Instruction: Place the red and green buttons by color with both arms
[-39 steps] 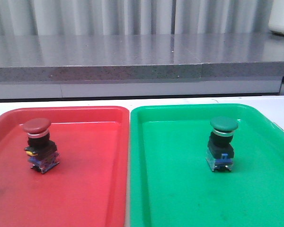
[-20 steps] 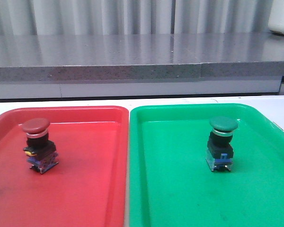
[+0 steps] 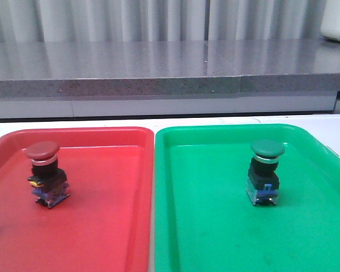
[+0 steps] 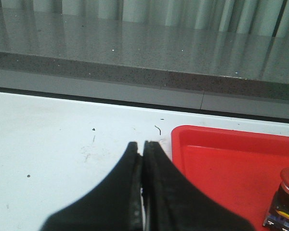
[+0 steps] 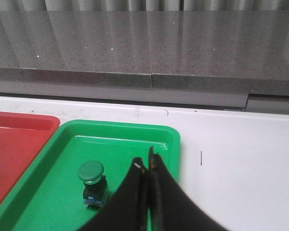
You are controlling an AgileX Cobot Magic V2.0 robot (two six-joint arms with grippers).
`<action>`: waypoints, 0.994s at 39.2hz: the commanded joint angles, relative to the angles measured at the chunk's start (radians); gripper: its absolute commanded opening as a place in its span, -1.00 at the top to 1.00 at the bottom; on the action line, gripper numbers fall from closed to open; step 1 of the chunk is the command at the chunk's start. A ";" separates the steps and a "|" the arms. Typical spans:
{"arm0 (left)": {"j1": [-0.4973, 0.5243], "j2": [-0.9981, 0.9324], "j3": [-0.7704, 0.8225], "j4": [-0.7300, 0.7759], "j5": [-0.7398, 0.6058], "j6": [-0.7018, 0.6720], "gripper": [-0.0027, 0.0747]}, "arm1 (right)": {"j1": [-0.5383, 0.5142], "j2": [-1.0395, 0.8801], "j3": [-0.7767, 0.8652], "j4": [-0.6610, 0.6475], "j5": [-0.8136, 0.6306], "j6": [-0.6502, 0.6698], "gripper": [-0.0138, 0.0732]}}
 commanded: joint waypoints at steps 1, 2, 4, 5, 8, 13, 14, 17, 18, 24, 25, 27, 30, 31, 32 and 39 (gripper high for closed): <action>0.000 -0.018 0.023 -0.008 -0.087 0.003 0.98 | -0.007 0.012 -0.024 -0.011 -0.086 -0.010 0.82; 0.000 -0.018 0.023 -0.008 -0.087 0.003 0.98 | -0.007 0.012 -0.024 -0.011 -0.086 -0.010 0.82; 0.000 -0.018 0.023 -0.008 -0.087 0.003 0.98 | -0.007 0.012 -0.024 -0.011 -0.086 -0.010 0.82; 0.000 -0.018 0.023 -0.008 -0.087 0.003 0.98 | -0.007 0.012 -0.024 -0.011 -0.086 -0.010 0.82; 0.000 -0.018 0.023 -0.008 -0.087 0.003 0.98 | -0.007 0.012 -0.024 -0.011 -0.086 -0.010 0.82; 0.000 -0.018 0.023 -0.008 -0.087 0.003 0.98 | -0.007 0.012 -0.024 -0.011 -0.086 -0.010 0.82; 0.000 -0.018 0.023 -0.008 -0.087 0.003 0.98 | -0.007 0.012 -0.024 -0.011 -0.086 -0.010 0.82; 0.000 -0.018 0.023 -0.008 -0.087 0.003 0.98 | -0.007 0.012 -0.024 -0.011 -0.086 -0.010 0.82; 0.000 -0.018 0.023 -0.008 -0.087 0.003 0.98 | -0.007 0.012 -0.024 -0.021 -0.086 -0.010 0.82; 0.000 -0.018 0.023 -0.008 -0.087 0.003 0.98 | -0.009 -0.005 0.031 -0.052 -0.153 -0.037 0.82; 0.000 -0.018 0.023 -0.008 -0.087 0.003 0.98 | -0.014 -0.014 0.049 -0.047 -0.171 -0.053 0.82; 0.000 -0.018 0.023 -0.008 -0.087 0.003 0.98 | -0.024 -0.035 0.090 -0.040 -0.209 -0.078 0.82; 0.000 -0.018 0.023 -0.008 -0.087 0.003 0.98 | -0.051 -0.077 0.162 -0.018 -0.265 -0.115 0.82; 0.000 -0.018 0.023 -0.008 -0.087 0.003 0.98 | -0.063 -0.093 0.189 -0.011 -0.281 -0.124 0.82; 0.000 -0.018 0.023 -0.008 -0.087 0.003 0.98 | -0.073 -0.105 0.210 -0.011 -0.292 -0.131 0.82; 0.000 -0.018 0.023 -0.008 -0.087 0.003 0.98 | -0.154 -0.183 0.375 0.004 -0.328 -0.135 0.82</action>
